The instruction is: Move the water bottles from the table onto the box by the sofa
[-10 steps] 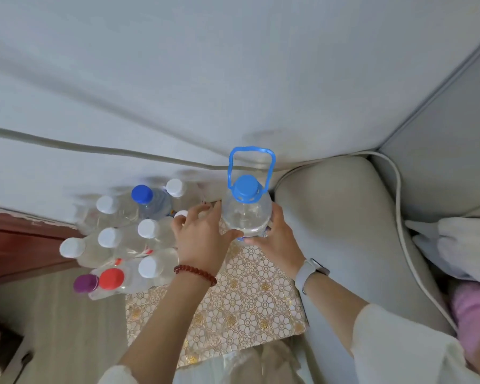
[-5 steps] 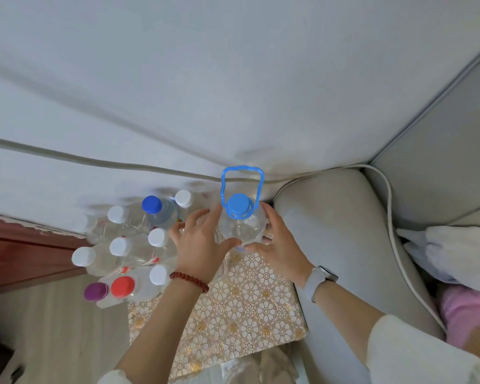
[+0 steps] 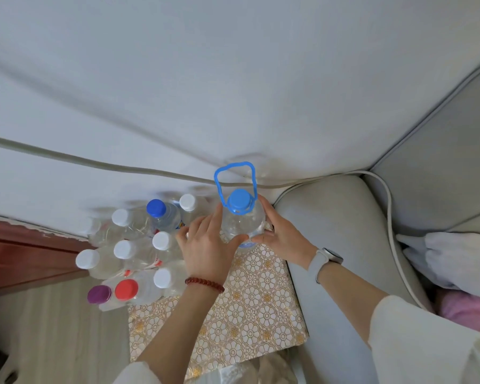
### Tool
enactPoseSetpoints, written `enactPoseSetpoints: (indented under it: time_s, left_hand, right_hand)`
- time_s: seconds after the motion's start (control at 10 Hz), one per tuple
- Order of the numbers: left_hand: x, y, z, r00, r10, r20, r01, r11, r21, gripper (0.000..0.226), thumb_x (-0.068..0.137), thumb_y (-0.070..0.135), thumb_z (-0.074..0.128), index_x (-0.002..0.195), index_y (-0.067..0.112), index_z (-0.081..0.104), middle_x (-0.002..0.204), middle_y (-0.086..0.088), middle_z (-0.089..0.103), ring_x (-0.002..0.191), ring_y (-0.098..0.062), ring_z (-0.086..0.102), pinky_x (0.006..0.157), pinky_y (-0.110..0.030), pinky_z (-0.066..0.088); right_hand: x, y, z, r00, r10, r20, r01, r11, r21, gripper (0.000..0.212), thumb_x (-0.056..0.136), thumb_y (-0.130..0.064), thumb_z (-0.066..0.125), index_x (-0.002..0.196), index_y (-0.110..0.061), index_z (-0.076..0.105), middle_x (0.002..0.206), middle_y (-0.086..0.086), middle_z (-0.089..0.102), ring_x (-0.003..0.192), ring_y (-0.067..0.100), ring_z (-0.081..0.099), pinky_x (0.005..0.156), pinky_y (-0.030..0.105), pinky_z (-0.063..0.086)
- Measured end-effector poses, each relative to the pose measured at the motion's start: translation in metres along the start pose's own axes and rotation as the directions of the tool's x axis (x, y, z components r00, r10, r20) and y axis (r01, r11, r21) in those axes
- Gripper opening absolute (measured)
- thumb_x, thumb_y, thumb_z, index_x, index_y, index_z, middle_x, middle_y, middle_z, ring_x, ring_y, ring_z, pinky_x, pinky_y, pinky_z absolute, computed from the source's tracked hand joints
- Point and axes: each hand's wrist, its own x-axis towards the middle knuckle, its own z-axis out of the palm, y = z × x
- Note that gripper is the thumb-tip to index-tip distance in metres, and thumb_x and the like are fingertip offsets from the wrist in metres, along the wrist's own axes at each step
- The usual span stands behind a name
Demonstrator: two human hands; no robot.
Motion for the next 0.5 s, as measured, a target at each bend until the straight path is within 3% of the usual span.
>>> enactPoseSetpoints:
  time_s: [0.1, 0.2, 0.3, 0.4, 0.5]
  left_hand:
    - [-0.004, 0.003, -0.005, 0.998, -0.051, 0.036, 0.051, 0.999, -0.008, 0.069, 0.061, 0.046, 0.078, 0.119, 0.015, 0.058, 0.104, -0.001, 0.069, 0.100, -0.024, 0.062, 0.089, -0.047, 0.037]
    - [-0.002, 0.008, -0.015, 0.982, -0.091, 0.165, 0.094, 0.996, -0.010, 0.071, 0.072, 0.048, 0.068, 0.132, 0.019, 0.045, 0.122, 0.001, 0.060, 0.117, -0.021, 0.051, 0.100, -0.042, 0.026]
    - [0.001, 0.010, -0.039, 0.928, -0.098, 0.359, 0.081, 0.995, 0.062, 0.071, 0.081, 0.050, 0.057, 0.140, 0.025, 0.027, 0.140, 0.006, 0.041, 0.131, -0.016, 0.032, 0.108, -0.039, 0.018]
    - [0.013, 0.012, -0.071, 0.860, -0.117, 0.497, 0.073, 0.992, 0.107, 0.051, 0.084, 0.044, 0.054, 0.129, 0.024, 0.042, 0.139, 0.002, 0.039, 0.127, -0.021, 0.036, 0.105, -0.041, 0.028]
    - [0.036, 0.020, -0.128, 0.769, -0.091, 0.633, -0.013, 0.987, 0.158, 0.046, 0.086, 0.046, 0.049, 0.124, 0.019, 0.048, 0.130, -0.005, 0.045, 0.115, -0.023, 0.050, 0.093, -0.038, 0.045]
  right_hand:
    - [-0.005, -0.008, -0.001, 1.000, 0.032, -0.001, -0.031, 0.993, -0.113, 0.091, 0.084, -0.014, 0.063, 0.145, -0.033, -0.002, 0.151, -0.001, 0.027, 0.136, 0.015, 0.033, 0.111, 0.041, 0.034]
    - [-0.014, -0.023, -0.005, 0.997, 0.072, -0.019, -0.074, 0.979, -0.187, 0.087, 0.086, -0.016, 0.060, 0.146, -0.023, -0.002, 0.152, 0.001, 0.026, 0.137, 0.018, 0.032, 0.112, 0.035, 0.030]
    - [-0.030, -0.052, -0.020, 0.994, 0.096, -0.057, -0.111, 0.928, -0.356, 0.071, 0.088, -0.018, 0.056, 0.144, -0.008, 0.015, 0.148, 0.009, 0.033, 0.137, 0.025, 0.032, 0.109, 0.030, 0.026]
    - [-0.040, -0.087, -0.038, 0.990, 0.139, -0.031, -0.137, 0.869, -0.475, 0.044, 0.089, -0.020, 0.051, 0.131, -0.008, 0.041, 0.134, 0.011, 0.050, 0.126, 0.027, 0.044, 0.100, 0.029, 0.034]
    - [-0.052, -0.151, -0.060, 0.993, 0.121, 0.007, -0.093, 0.796, -0.598, 0.039, 0.090, -0.022, 0.051, 0.126, -0.007, 0.048, 0.129, 0.013, 0.053, 0.123, 0.028, 0.047, 0.097, 0.027, 0.034]
